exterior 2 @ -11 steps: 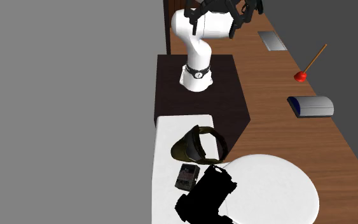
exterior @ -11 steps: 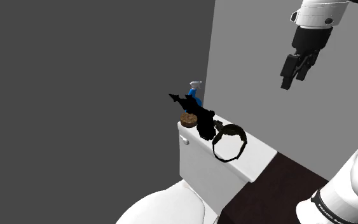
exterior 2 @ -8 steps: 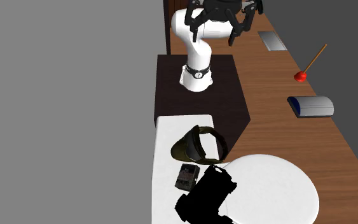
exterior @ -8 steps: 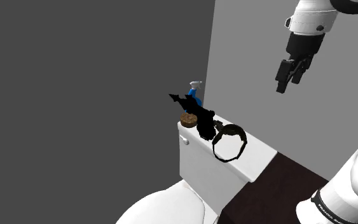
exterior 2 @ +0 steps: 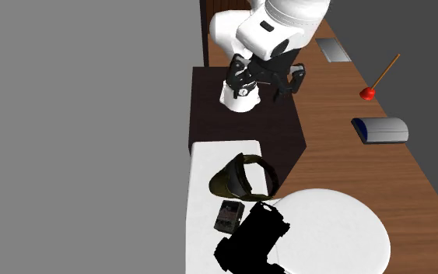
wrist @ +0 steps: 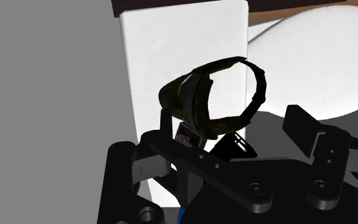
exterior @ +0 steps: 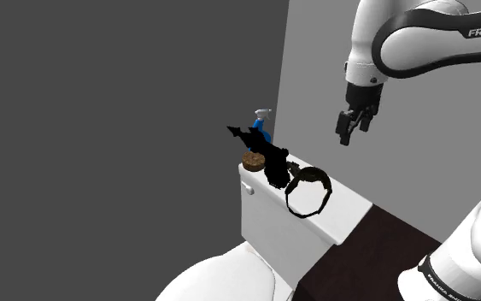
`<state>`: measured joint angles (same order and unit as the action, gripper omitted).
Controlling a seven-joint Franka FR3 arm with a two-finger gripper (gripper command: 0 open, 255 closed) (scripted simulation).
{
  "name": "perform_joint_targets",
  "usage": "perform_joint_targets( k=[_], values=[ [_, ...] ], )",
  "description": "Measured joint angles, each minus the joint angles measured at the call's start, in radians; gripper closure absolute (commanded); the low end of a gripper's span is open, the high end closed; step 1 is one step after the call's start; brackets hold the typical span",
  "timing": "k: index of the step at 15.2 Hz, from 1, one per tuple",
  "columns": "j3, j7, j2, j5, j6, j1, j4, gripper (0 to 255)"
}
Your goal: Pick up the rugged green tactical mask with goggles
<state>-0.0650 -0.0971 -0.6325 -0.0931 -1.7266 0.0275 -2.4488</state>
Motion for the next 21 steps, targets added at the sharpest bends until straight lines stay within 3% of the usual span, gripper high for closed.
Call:
perform_joint_targets(
  k=[7,14,21],
  values=[
    [-0.032,-0.055,0.215,-0.068,-0.219,0.02,-0.04,0],
    [-0.059,-0.142,0.476,-0.173,-0.388,0.046,0.007,0],
    [-0.059,-0.19,0.578,-0.221,-0.5,0.056,-0.014,0]
  ],
)
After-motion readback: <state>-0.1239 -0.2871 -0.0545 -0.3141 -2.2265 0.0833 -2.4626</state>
